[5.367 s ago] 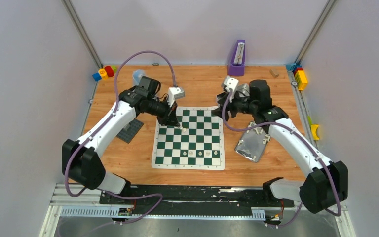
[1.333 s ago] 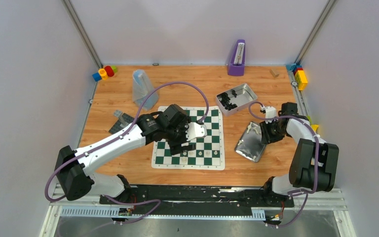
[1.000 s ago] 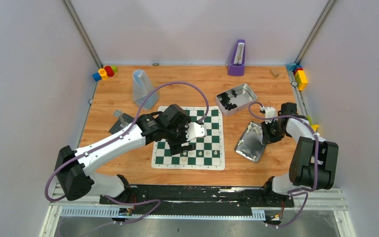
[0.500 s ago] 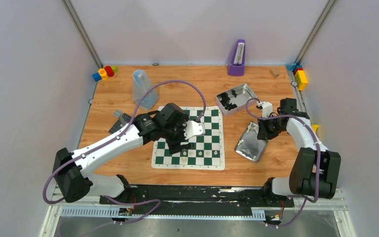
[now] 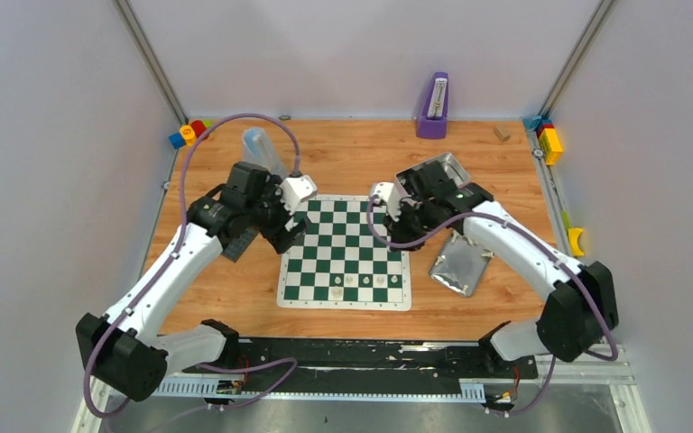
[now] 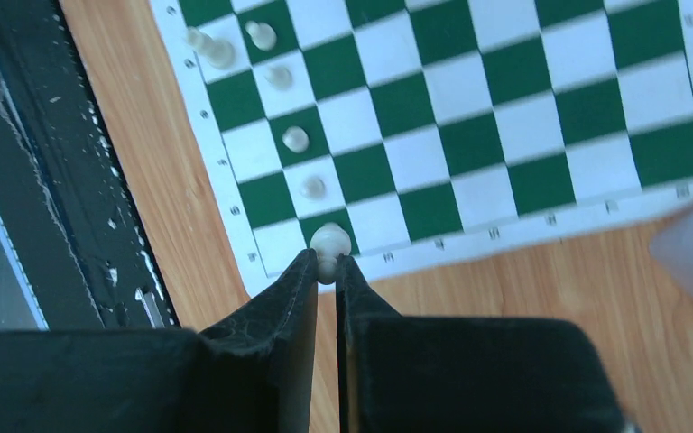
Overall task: Set up the chess pieces on the board
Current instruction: Place the chess piece on the chessboard.
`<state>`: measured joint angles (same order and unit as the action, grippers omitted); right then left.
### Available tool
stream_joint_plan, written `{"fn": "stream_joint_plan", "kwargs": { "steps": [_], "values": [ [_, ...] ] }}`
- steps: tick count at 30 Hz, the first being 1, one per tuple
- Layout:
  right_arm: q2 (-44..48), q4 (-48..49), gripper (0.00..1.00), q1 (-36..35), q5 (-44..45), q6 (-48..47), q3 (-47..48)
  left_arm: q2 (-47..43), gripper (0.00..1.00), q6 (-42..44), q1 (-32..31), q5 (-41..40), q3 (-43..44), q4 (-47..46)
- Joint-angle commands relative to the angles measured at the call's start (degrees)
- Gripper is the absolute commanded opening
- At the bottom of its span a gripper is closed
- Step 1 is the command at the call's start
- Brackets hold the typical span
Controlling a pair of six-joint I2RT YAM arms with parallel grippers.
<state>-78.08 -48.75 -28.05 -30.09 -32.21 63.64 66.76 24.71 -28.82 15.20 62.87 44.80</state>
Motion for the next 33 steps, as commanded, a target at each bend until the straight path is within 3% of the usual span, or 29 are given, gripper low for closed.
{"fn": "stream_joint_plan", "kwargs": {
  "steps": [1,7,15,33],
  "values": [
    [-8.13,1.42,0.04,-9.54,0.92,0.52,7.47,-3.73,0.97,-3.61,9.36,2.18,-1.97,0.6],
    [-20.4,2.55,0.04,-19.16,3.04,-0.93,18.04,-4.64,0.98,-7.09,21.33,1.63,-3.24,0.72],
    [-32.67,2.35,0.04,-26.56,7.02,-1.22,26.62,-2.8,1.0,-9.25,35.29,2.93,-1.51,1.86],
    [-42.99,0.6,0.04,-29.07,10.17,-0.4,33.54,-4.8,1.0,-9.13,37.26,4.9,-2.19,1.22]
  ]
}}
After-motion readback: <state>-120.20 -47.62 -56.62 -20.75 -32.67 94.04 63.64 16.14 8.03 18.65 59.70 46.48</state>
